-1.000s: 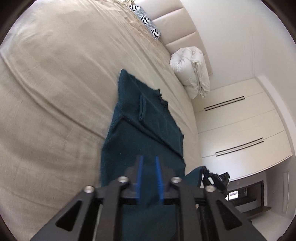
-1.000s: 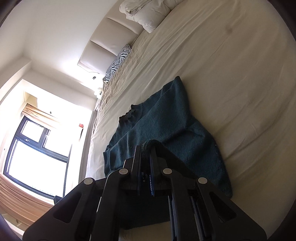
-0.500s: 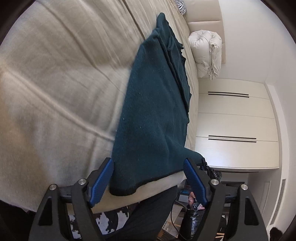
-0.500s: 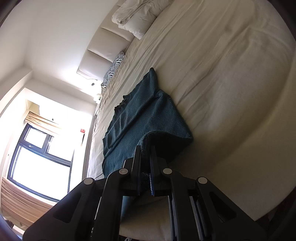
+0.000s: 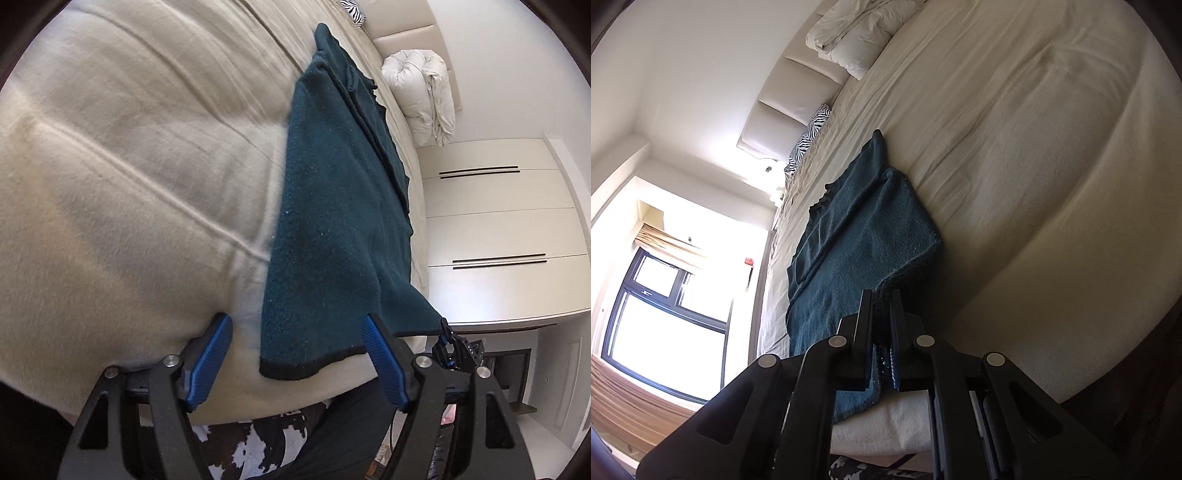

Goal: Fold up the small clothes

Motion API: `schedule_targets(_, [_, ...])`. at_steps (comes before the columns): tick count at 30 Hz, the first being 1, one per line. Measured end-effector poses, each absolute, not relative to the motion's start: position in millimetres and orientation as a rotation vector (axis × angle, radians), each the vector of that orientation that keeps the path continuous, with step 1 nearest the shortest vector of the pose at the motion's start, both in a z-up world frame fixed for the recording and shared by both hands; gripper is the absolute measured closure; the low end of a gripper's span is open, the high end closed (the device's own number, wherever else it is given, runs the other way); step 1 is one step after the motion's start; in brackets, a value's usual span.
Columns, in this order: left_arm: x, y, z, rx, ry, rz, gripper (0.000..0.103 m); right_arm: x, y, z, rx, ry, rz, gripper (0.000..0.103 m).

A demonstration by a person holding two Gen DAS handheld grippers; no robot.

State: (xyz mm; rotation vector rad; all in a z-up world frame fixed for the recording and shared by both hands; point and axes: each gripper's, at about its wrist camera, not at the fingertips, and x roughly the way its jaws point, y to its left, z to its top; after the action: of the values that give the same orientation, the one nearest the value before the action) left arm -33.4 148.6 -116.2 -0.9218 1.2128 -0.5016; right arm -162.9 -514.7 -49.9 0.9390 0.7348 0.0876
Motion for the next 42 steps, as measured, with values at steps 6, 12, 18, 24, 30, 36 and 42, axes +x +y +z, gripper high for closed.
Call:
schedule_targets(6, [-32.1, 166.8, -134.8, -1.096, 1.069, -0.653, 0.028, -170.1, -513.5, -49.8, 0.950, 0.737, 0.095, 0.096])
schedule_targets(12, [-32.3, 135.9, -121.6, -0.988, 1.082, -0.753, 0.039, -173.8, -511.5, -52.6, 0.965, 0.738, 0.094, 0.096])
schedule_targets(18, [-40.0, 147.3, -136.1, -1.034, 1.129, -0.705, 0.073, -174.4, -511.3, -50.9, 0.965, 0.733, 0.099, 0.096])
schedule_targets(24, [-45.4, 144.9, -133.0, -1.018, 1.148, -0.682, 0.086, -174.7, -511.1, -52.4, 0.966, 0.734, 0.096, 0.096])
schedule_targets(30, [-44.5, 144.9, -124.9, -0.970, 1.144, -0.646, 0.096, -175.2, -509.5, -54.7, 0.957, 0.744, 0.088, 0.096])
schedule_targets(36, [-42.0, 148.9, -102.0, -0.956, 1.100, -0.641, 0.097, -174.0, -507.8, -52.8, 0.926, 0.763, 0.063, 0.096])
schedule_targets(42, [-31.1, 158.4, -69.8, -1.023, 1.005, -0.680, 0.097, -169.1, -505.9, -44.8, 0.911, 0.767, 0.078, 0.096])
